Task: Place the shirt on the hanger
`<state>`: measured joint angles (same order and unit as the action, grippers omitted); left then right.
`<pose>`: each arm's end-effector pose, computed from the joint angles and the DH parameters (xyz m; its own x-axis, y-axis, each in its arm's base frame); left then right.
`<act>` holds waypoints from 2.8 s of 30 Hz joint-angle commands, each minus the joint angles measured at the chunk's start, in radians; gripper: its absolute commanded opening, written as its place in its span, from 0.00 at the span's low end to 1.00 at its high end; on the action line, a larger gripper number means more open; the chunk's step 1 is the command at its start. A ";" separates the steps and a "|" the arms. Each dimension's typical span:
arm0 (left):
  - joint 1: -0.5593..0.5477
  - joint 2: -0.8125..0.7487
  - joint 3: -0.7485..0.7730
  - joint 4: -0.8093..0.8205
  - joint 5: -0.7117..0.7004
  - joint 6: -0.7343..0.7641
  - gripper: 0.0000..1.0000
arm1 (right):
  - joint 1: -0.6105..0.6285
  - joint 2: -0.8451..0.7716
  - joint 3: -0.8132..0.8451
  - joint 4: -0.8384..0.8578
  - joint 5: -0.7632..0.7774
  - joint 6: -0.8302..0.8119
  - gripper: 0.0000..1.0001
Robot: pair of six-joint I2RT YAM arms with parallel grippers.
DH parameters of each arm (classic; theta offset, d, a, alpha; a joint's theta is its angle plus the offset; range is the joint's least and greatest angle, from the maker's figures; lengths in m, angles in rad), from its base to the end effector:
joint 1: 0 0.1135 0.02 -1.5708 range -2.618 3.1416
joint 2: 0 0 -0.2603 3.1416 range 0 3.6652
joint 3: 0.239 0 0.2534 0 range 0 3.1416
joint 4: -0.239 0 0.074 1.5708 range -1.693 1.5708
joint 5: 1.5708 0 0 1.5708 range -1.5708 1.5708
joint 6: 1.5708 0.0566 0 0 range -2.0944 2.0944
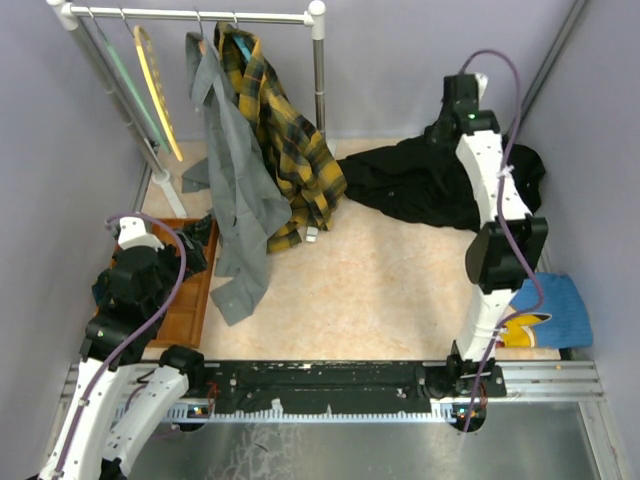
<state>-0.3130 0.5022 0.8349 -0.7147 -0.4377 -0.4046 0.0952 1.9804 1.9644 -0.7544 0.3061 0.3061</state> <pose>0.1227 -0.0145 0.3292 -0.2885 -0.2814 -0.9152 -0.2272 0.9487 -0.2200 0.4622 0.0270 0.3192 -0.6235 0.2291 -0.7475 0.3278 0.9446 0.0161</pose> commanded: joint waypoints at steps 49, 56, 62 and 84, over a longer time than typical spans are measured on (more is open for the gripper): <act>0.007 -0.004 0.020 0.009 -0.001 -0.002 1.00 | 0.015 0.229 0.089 -0.086 -0.100 -0.126 0.33; 0.006 0.004 0.020 0.011 0.002 -0.001 1.00 | 0.029 0.014 0.164 -0.089 -0.099 -0.107 0.03; 0.007 0.002 0.020 0.010 -0.003 -0.001 1.00 | 0.073 -0.178 0.259 -0.129 -0.080 -0.110 0.00; 0.006 -0.110 0.002 0.033 0.012 -0.010 0.99 | 0.449 -0.661 0.282 -0.261 -0.628 0.046 0.00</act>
<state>-0.3115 0.4267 0.8349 -0.7136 -0.4461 -0.4191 0.3840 1.3518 2.3283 -1.0225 -0.2207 0.3317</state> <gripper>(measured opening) 0.997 0.007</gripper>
